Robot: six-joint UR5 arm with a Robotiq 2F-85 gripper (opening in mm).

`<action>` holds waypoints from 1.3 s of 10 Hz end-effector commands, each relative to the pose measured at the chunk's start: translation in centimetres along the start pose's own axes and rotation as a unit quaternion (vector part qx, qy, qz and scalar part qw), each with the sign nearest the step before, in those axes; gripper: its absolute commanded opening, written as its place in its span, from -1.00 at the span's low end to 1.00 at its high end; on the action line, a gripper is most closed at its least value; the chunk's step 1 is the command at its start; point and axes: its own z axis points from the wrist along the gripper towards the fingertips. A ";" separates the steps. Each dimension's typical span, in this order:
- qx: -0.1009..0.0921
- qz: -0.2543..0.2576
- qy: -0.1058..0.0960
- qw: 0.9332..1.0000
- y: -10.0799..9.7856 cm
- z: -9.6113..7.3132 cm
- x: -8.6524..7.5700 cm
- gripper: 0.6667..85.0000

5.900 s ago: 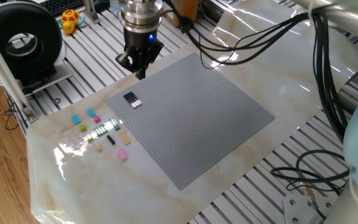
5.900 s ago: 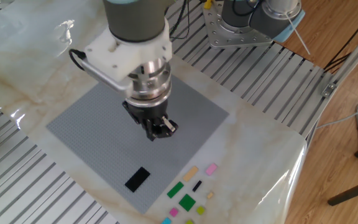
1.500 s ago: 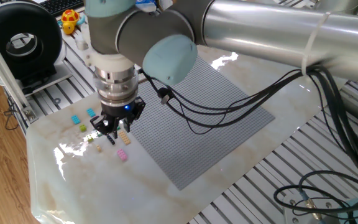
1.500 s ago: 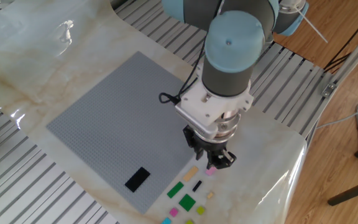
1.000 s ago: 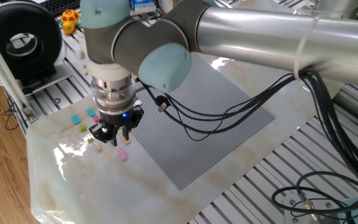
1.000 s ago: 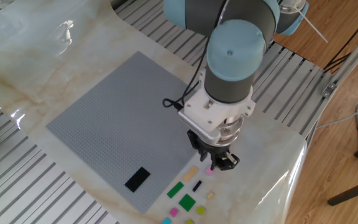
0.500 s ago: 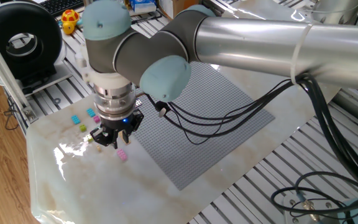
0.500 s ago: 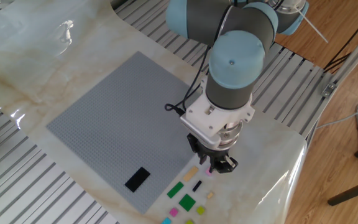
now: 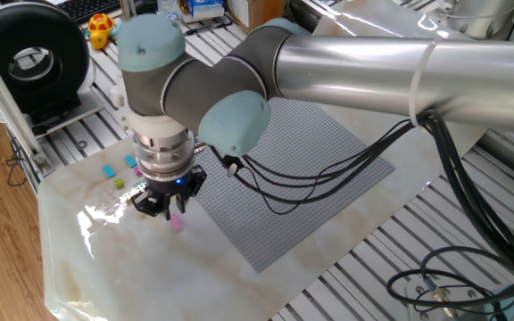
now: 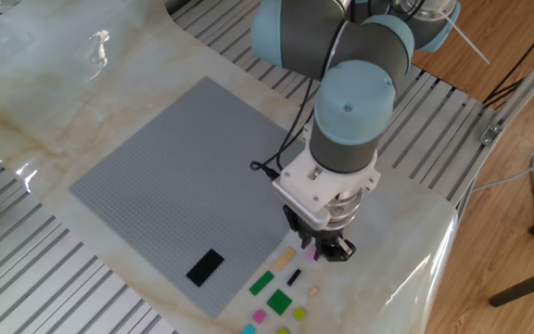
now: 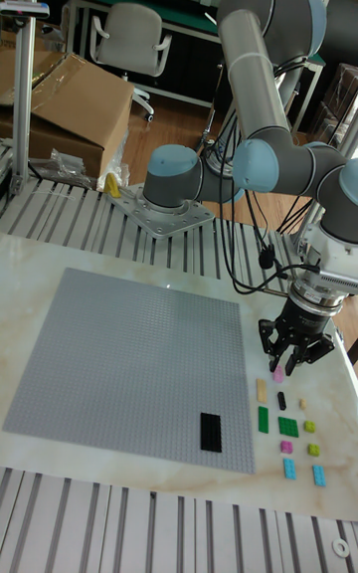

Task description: Stack small Lego blocks randomly, one at a time

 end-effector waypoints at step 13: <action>-0.007 0.004 -0.006 1.000 0.5 0.9 0.0 -0.30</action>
